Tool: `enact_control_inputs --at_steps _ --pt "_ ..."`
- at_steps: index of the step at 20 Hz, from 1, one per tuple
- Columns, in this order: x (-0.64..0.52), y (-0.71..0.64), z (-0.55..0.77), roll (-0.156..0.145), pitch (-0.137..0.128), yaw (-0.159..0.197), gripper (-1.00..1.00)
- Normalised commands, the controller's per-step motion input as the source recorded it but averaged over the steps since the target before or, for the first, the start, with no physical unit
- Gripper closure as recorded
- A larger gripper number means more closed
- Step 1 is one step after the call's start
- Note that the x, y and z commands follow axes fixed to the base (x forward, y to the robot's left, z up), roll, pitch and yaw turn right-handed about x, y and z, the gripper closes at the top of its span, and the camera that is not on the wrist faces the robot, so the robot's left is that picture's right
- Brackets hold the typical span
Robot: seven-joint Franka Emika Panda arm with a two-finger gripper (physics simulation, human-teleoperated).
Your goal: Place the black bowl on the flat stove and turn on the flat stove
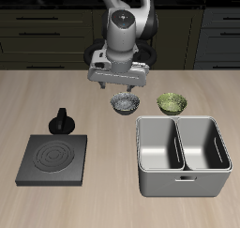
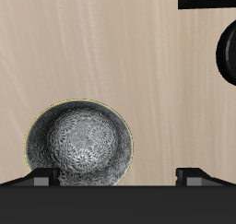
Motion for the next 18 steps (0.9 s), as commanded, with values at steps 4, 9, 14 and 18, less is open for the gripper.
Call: enact_control_inputs --at_steps 4,9,14,18 --pt "-0.13 -0.11 -0.28 -0.025 0.009 -0.023 -1.00" --pt "-0.09 -0.13 -0.27 -0.011 0.007 -0.010 -1.00" --pt "-0.07 0.00 -0.17 -0.007 -0.004 -0.003 -1.00" --pt "-0.05 0.10 -0.17 0.001 -0.030 0.014 -1.00"
